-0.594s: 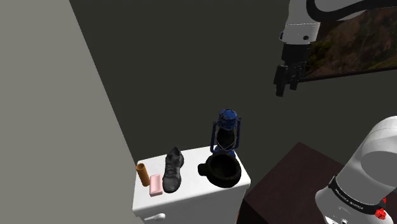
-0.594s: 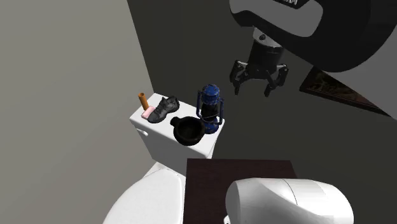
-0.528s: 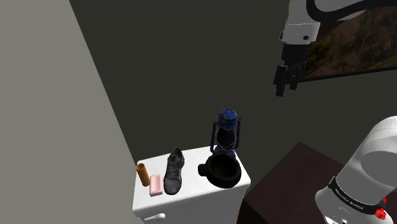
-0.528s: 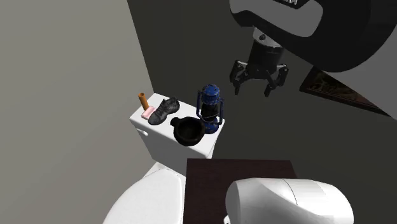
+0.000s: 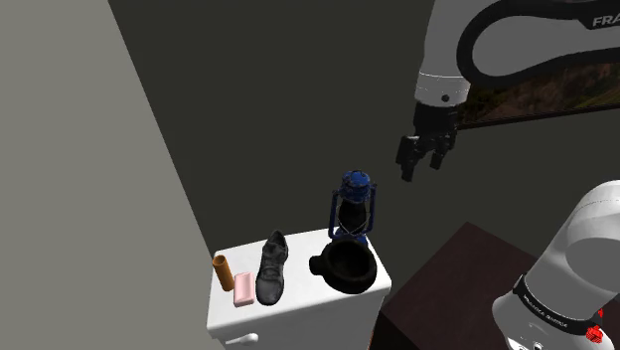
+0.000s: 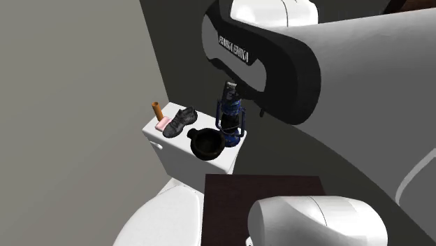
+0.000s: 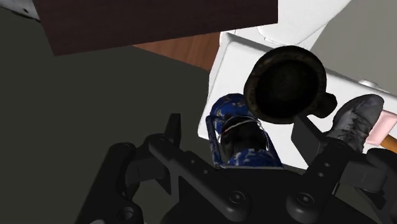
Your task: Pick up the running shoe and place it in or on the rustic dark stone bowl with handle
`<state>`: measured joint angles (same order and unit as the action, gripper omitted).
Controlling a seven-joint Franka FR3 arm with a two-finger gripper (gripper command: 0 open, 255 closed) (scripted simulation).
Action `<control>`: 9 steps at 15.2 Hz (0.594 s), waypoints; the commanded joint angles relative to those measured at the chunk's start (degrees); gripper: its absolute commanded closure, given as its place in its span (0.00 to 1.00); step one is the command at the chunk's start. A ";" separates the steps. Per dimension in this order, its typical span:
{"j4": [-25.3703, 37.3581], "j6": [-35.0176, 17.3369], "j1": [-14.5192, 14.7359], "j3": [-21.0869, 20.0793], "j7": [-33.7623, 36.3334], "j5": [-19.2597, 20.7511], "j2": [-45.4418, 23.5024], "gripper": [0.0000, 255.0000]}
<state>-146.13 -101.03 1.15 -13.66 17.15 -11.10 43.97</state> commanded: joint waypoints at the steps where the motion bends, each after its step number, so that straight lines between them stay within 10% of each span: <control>1: -0.45 -3.22 0.33 -3.47 4.47 -1.54 -1.40 0.00; 9: 0.49 -17.29 -1.07 -18.44 22.51 -3.79 -11.84 0.00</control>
<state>-146.40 -116.73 0.62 -30.21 37.07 -15.08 33.83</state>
